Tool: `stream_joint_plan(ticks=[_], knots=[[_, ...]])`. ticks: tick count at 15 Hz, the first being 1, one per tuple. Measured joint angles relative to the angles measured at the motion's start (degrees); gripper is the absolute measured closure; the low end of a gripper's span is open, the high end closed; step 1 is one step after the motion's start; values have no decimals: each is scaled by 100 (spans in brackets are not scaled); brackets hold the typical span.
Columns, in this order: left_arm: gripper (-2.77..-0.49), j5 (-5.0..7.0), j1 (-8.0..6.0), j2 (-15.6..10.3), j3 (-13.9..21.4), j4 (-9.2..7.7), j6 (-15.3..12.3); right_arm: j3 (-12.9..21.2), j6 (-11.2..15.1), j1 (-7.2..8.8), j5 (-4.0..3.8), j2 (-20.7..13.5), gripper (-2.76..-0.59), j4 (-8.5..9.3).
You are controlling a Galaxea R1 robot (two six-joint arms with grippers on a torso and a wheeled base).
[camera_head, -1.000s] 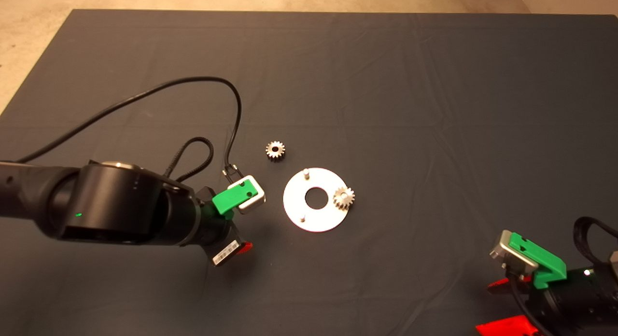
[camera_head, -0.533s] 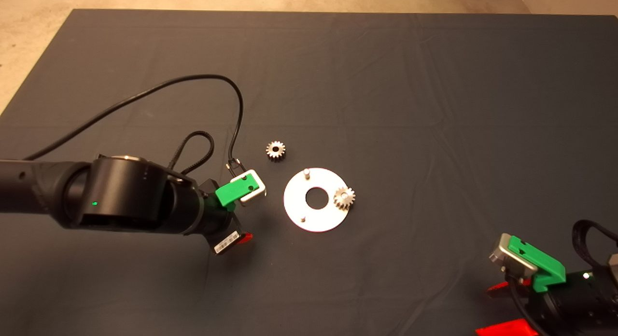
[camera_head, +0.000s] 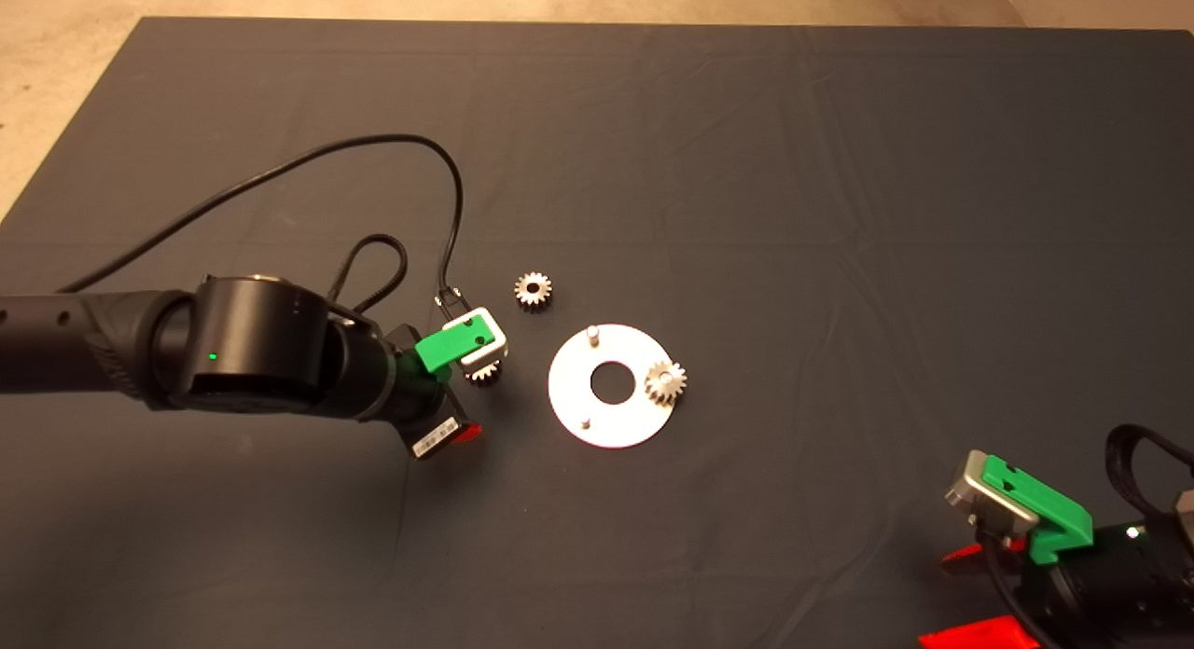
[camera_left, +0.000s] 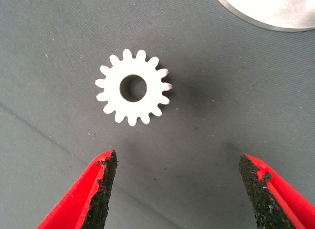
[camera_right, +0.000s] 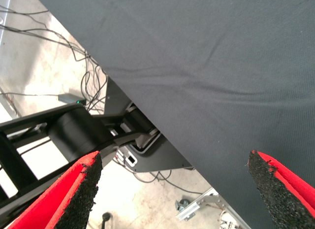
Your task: Install three planetary gears onto the carrier pins
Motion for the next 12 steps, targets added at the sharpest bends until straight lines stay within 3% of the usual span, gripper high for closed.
stream_joint_plan(ticks=[3,7,12], knots=[[-173,-117,-1,-1,-197,0,156,0,-2,-86,-2,-1,-220,0],[-173,-177,0,-1,-313,0,300,0,0,-86,0,-1,-220,0],[-173,-519,0,10,-562,-2,444,0,0,-86,0,-1,-220,-1]])
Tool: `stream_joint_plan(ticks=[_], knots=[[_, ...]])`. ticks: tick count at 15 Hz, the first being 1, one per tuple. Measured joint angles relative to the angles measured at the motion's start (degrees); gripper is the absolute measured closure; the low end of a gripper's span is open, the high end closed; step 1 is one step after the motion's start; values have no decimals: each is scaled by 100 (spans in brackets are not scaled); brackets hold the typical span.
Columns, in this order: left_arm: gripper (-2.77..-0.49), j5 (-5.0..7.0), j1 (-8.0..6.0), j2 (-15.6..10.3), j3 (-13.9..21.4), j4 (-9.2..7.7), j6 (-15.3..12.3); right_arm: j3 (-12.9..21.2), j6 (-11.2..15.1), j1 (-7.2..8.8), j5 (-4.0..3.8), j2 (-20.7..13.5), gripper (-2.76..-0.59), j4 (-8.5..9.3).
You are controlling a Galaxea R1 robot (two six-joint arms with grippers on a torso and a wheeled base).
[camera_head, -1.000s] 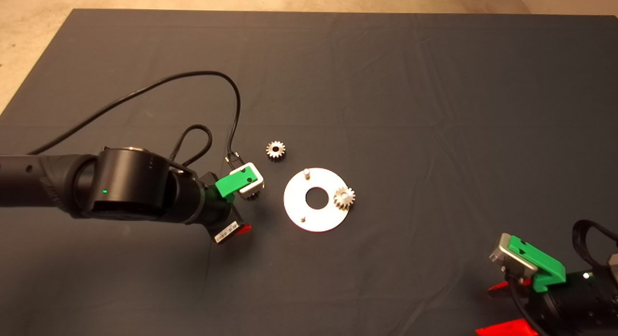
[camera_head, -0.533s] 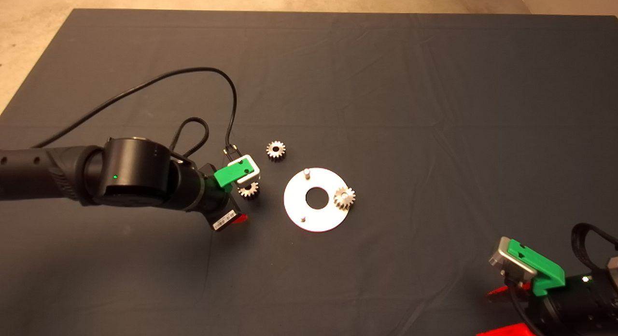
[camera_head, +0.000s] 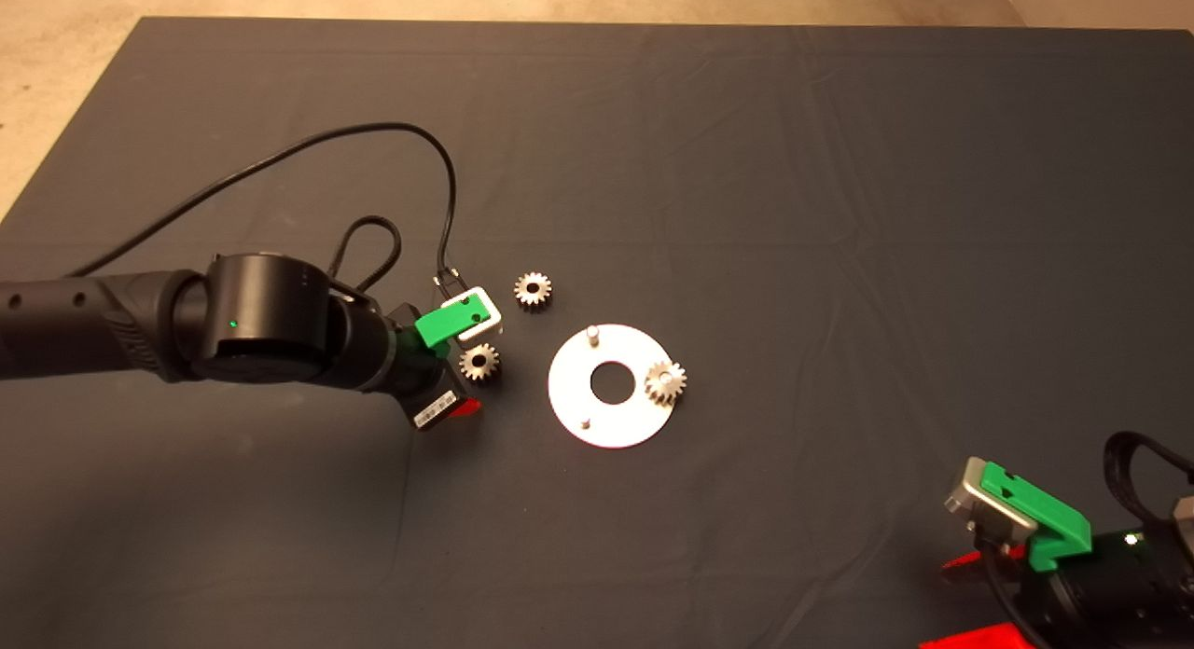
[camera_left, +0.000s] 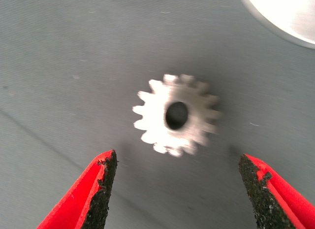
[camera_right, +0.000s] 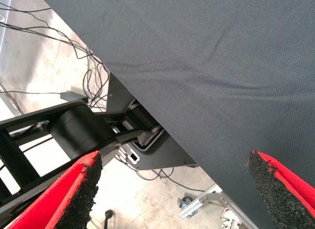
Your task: Install three planetary gears onto the carrier pins
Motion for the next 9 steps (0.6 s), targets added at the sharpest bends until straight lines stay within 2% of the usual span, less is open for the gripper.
stream_joint_plan(ticks=[3,5,7,9], knots=[[-173,-33,2,6,-109,2,25,0,-2,1,0,2,-220,0],[-173,-182,5,22,-165,0,127,0,-2,0,0,1,-220,1],[-173,-248,5,22,-228,1,129,0,-2,0,0,0,-220,0],[-173,-395,32,51,-313,2,129,0,-2,0,2,2,-220,0]])
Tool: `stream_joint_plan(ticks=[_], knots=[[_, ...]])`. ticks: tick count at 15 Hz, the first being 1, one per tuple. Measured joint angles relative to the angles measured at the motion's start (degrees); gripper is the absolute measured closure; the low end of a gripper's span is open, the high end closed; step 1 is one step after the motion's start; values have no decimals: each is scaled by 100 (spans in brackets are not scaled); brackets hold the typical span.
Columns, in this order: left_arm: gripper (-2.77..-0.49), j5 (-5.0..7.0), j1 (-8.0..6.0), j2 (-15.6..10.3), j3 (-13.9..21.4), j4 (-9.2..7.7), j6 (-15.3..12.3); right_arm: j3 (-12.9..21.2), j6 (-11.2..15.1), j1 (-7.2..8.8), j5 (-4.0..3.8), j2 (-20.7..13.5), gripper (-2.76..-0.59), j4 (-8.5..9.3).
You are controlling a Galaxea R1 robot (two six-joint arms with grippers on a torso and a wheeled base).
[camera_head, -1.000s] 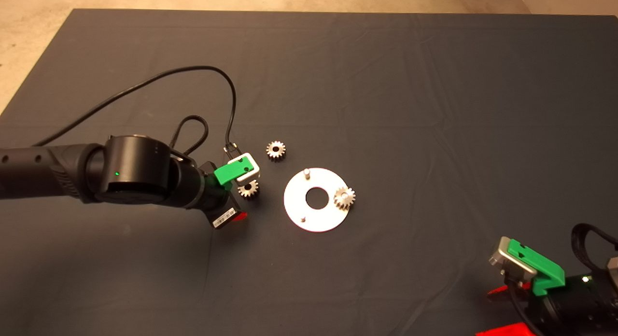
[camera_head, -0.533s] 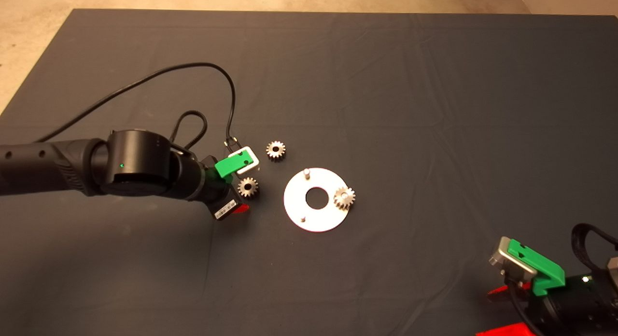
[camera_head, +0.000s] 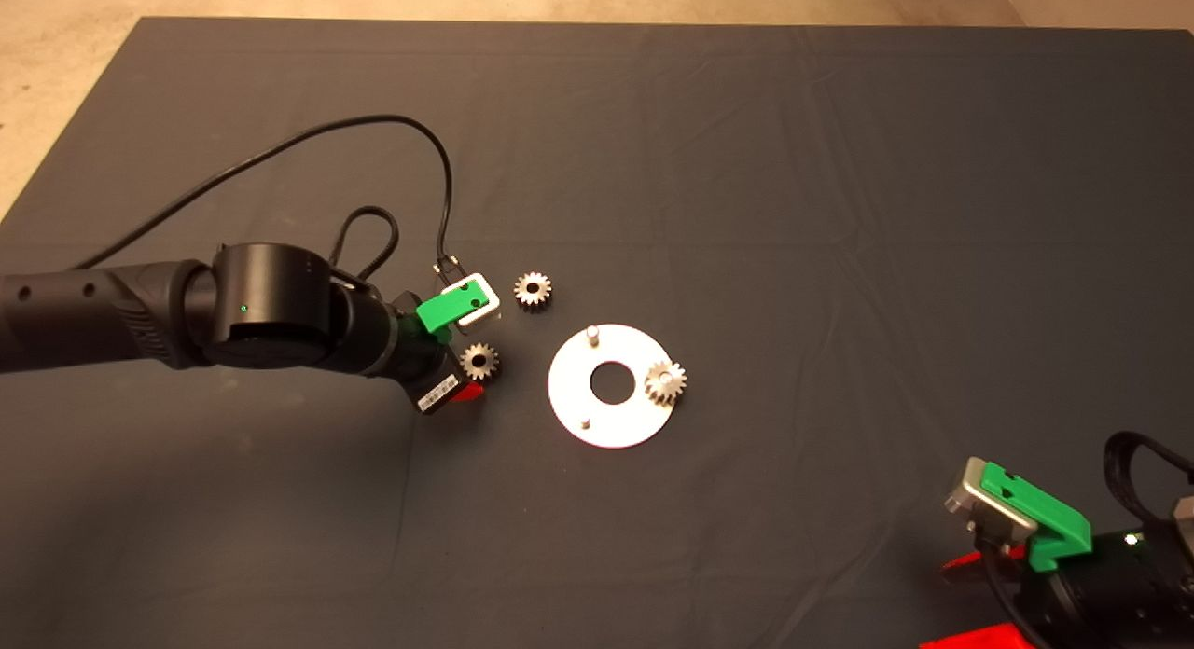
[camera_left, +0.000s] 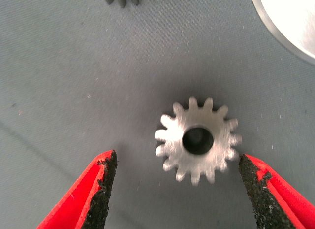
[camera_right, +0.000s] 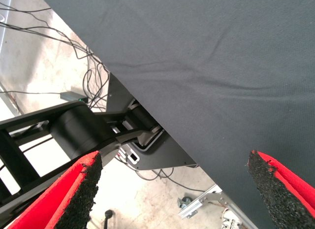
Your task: Install three planetary gears onto the carrier pins
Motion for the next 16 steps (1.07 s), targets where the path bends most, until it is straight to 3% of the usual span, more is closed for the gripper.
stream_joint_plan(ticks=[6,10,14,16], knots=[[-173,-149,180,137,-24,0,-2,0,0,0,1,-2,-220,0],[-167,-156,205,129,-24,11,-2,0,0,0,1,-2,-220,0],[-167,-244,240,128,-28,27,-2,0,0,0,1,-2,-220,1],[-151,-256,240,128,-33,60,-2,0,0,0,1,-2,-220,0]])
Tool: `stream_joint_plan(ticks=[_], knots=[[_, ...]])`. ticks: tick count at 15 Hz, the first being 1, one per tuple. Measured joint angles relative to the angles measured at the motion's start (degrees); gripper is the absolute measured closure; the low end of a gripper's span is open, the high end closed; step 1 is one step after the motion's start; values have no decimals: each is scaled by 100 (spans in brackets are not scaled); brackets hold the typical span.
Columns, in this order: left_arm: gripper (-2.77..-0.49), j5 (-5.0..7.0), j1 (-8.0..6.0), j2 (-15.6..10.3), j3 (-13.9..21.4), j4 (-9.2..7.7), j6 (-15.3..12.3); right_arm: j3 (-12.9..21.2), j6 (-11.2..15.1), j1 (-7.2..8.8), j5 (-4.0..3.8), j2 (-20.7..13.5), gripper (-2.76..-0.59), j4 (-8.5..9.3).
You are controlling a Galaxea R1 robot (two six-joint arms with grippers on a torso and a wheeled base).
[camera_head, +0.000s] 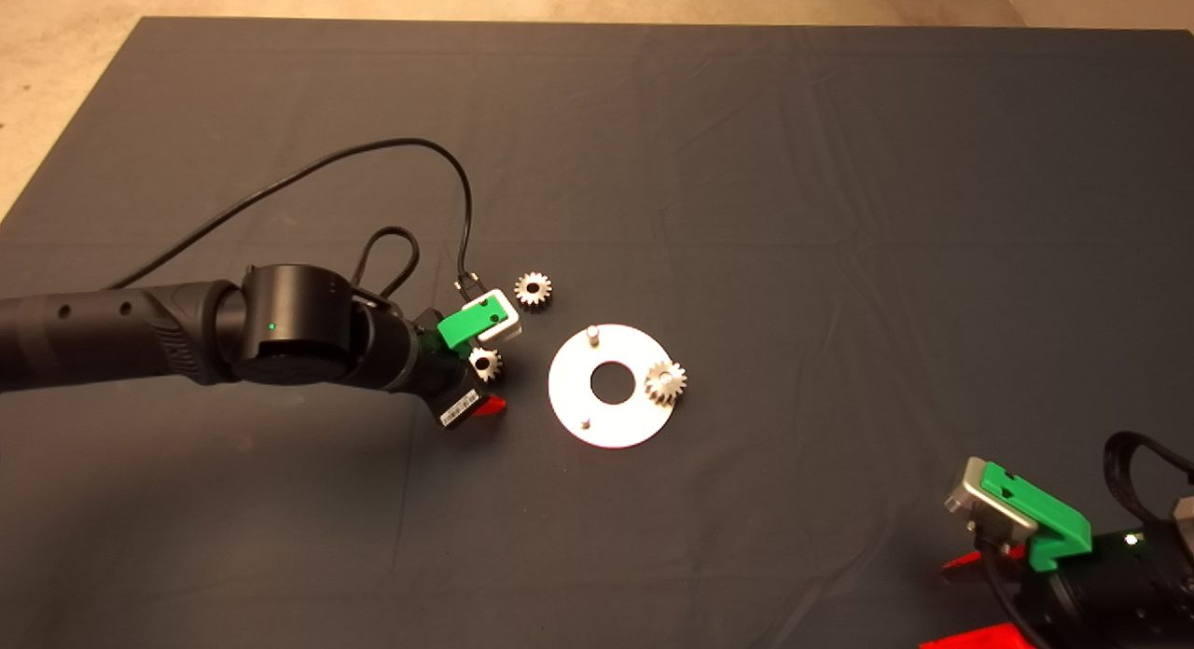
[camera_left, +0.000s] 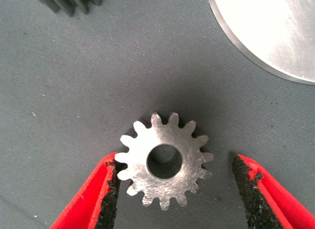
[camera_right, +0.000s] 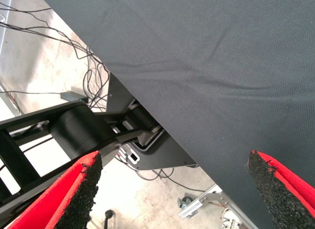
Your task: Install three planetary gears onto the carrier pins
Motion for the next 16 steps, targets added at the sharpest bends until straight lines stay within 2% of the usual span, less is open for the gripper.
stream_joint_plan(ticks=[2,5,8,11,16], knots=[[-138,-24,0,0,-12,34,0,0,0,0,0,2,-220,0],[-128,-141,0,1,-63,48,0,0,0,0,0,0,-220,0],[-106,-165,2,1,-129,48,0,0,0,0,0,0,-220,1],[-102,-220,15,-2,-138,69,0,0,0,0,0,0,-220,0],[-92,-228,15,-2,-138,72,0,0,0,0,0,0,-220,0]])
